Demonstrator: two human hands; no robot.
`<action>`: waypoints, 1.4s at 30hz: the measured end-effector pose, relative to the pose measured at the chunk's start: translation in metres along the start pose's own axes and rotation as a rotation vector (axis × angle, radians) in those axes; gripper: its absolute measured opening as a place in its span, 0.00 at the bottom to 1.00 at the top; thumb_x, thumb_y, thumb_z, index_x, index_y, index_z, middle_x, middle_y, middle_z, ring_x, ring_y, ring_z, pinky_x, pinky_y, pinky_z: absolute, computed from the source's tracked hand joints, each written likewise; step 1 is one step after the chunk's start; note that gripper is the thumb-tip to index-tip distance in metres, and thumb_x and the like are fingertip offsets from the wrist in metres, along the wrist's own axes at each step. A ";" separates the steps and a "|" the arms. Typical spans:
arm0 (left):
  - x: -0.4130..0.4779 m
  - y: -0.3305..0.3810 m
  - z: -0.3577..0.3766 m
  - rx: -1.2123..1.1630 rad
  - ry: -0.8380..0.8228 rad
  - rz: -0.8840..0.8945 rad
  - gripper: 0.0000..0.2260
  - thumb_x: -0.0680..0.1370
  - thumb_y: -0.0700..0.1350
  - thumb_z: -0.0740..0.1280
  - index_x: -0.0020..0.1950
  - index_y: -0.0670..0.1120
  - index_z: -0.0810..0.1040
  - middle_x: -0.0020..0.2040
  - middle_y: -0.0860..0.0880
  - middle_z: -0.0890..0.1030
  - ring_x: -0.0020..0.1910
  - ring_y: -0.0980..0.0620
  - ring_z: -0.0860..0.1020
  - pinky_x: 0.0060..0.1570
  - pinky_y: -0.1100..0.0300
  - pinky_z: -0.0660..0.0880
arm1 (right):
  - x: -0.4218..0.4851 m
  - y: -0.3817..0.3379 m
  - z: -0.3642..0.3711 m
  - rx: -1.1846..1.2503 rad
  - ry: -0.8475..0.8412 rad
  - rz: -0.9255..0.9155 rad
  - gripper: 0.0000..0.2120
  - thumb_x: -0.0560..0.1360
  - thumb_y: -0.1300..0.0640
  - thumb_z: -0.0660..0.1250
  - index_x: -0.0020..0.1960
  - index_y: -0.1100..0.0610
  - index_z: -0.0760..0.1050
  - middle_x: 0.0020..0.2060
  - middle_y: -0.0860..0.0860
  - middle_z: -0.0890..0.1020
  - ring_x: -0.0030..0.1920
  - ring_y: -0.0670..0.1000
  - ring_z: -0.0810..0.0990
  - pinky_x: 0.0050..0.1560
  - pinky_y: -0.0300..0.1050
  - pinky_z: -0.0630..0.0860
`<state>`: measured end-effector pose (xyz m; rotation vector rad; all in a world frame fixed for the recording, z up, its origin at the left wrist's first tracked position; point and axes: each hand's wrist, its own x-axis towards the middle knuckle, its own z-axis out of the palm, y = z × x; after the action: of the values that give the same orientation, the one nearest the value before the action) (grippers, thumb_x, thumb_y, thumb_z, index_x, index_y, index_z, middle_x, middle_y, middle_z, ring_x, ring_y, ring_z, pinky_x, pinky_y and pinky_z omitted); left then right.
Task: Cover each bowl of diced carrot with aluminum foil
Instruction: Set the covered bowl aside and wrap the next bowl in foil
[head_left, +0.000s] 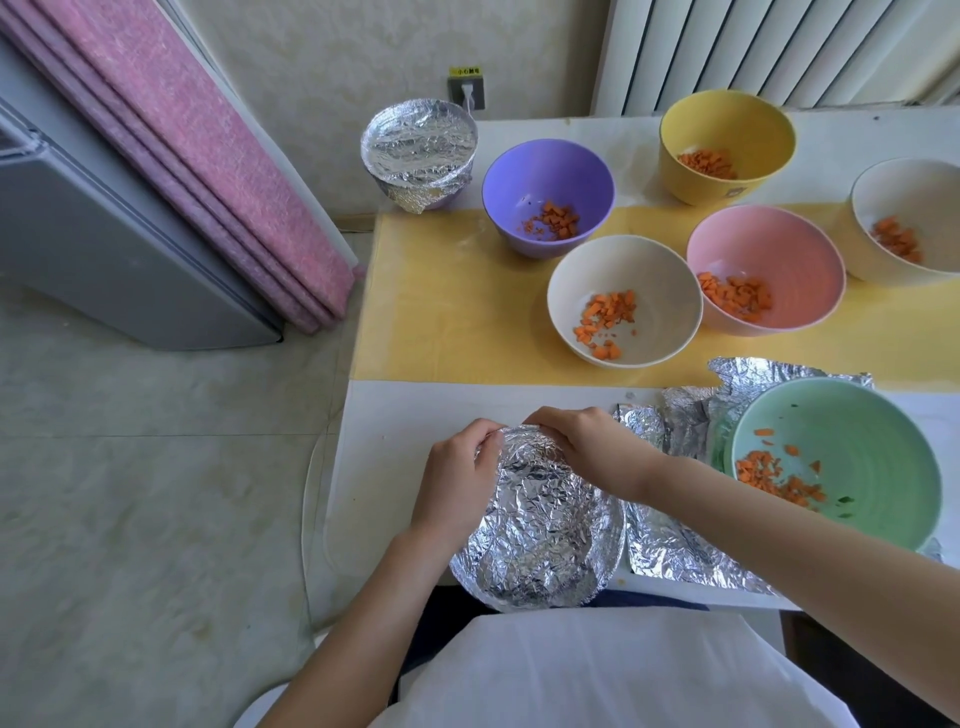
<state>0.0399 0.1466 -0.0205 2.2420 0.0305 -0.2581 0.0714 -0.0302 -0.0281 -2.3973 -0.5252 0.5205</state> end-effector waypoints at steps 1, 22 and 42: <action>0.002 0.000 0.000 0.010 0.007 -0.003 0.07 0.80 0.43 0.61 0.47 0.46 0.79 0.25 0.56 0.70 0.24 0.58 0.68 0.27 0.66 0.61 | 0.000 -0.001 -0.002 0.004 -0.005 0.008 0.15 0.79 0.63 0.57 0.63 0.54 0.74 0.49 0.53 0.83 0.46 0.55 0.81 0.48 0.52 0.76; 0.001 -0.003 -0.002 0.053 0.074 -0.021 0.08 0.80 0.42 0.61 0.45 0.45 0.79 0.26 0.55 0.70 0.25 0.56 0.66 0.28 0.65 0.61 | 0.007 -0.012 -0.001 0.132 -0.027 0.076 0.14 0.81 0.60 0.55 0.64 0.57 0.73 0.41 0.46 0.78 0.36 0.43 0.70 0.39 0.35 0.61; -0.004 -0.022 0.006 0.016 0.126 -0.087 0.12 0.80 0.38 0.58 0.39 0.51 0.69 0.26 0.55 0.66 0.24 0.55 0.64 0.27 0.61 0.58 | 0.011 -0.003 0.004 -0.009 0.026 0.113 0.13 0.81 0.55 0.58 0.60 0.54 0.77 0.50 0.51 0.83 0.51 0.55 0.80 0.49 0.53 0.76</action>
<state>0.0323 0.1560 -0.0407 2.2731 0.1945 -0.1638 0.0784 -0.0210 -0.0318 -2.4495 -0.3835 0.5358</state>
